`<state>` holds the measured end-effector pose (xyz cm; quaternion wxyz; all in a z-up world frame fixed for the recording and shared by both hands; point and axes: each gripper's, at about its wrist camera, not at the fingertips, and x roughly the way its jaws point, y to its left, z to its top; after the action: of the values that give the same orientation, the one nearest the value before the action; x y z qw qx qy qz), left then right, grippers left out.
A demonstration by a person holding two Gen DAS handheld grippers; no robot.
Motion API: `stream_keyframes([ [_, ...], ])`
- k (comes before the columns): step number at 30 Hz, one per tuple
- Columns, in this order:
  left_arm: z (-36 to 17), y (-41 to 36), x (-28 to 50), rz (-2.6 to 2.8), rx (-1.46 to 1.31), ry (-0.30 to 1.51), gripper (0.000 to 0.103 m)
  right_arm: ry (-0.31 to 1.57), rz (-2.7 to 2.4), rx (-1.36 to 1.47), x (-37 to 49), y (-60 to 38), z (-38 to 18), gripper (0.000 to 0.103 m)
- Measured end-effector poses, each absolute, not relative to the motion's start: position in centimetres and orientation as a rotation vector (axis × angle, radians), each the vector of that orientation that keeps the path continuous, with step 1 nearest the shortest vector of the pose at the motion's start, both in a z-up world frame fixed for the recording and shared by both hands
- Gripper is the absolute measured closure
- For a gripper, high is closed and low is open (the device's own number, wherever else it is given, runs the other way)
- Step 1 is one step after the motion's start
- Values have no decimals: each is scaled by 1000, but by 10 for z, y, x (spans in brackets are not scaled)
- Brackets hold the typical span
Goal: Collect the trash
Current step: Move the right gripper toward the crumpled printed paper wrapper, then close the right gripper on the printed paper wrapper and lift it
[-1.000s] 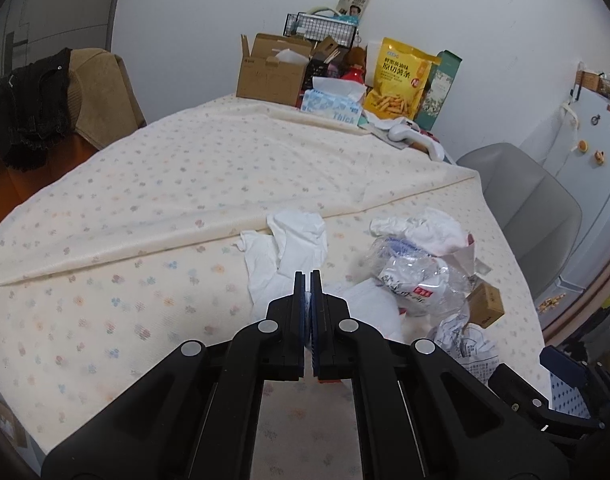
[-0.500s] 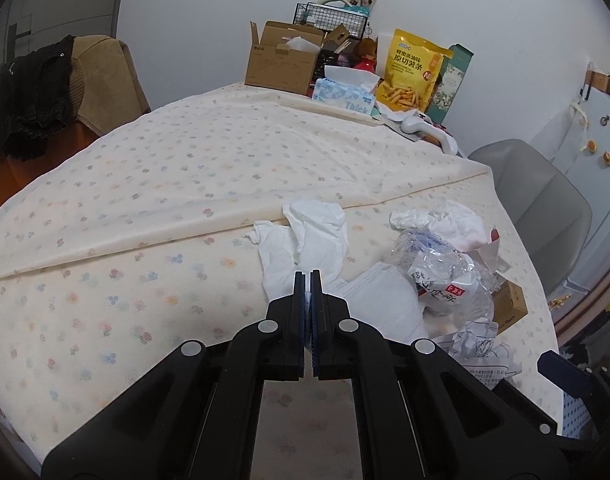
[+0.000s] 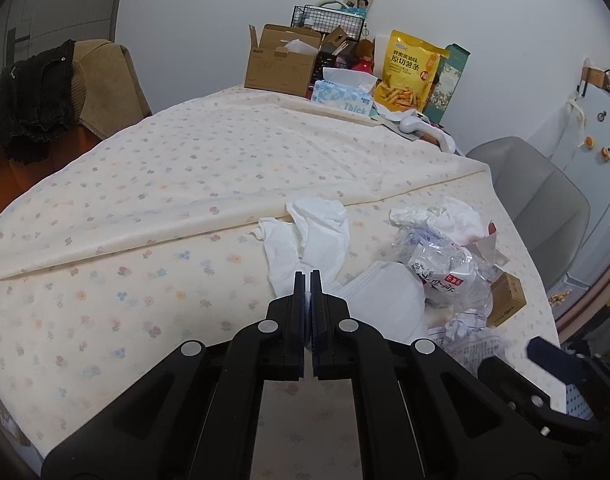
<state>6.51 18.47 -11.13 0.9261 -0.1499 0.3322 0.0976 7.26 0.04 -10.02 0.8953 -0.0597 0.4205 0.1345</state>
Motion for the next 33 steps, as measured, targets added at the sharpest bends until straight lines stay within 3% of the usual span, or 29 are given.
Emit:
stream_keyframes([
  [1, -111, 185, 65, 200, -307, 683, 100, 884, 282, -118, 75, 0, -103, 66],
  [3, -111, 184, 65, 196, -306, 686, 100, 890, 282, -122, 78, 0, -105, 94],
  [5, -110, 181, 65, 190, -306, 683, 100, 915, 309, -110, 81, -1, -108, 101],
  [16, -75, 163, 59, 168, -277, 609, 100, 854, 288, -55, 73, -30, -82, 101],
  [17, -73, 163, 58, 171, -273, 603, 100, 856, 279, -49, 73, -33, -81, 99],
  [18, -72, 163, 57, 174, -271, 601, 100, 863, 270, -48, 75, -34, -82, 88],
  [19, -72, 163, 56, 177, -269, 600, 100, 879, 265, -46, 76, -35, -83, 70],
  [20, -73, 164, 55, 181, -270, 602, 100, 876, 270, -34, 75, -37, -84, 34],
  [33, -105, 190, 64, 216, -300, 666, 100, 915, 286, -88, 92, -3, -113, 26],
])
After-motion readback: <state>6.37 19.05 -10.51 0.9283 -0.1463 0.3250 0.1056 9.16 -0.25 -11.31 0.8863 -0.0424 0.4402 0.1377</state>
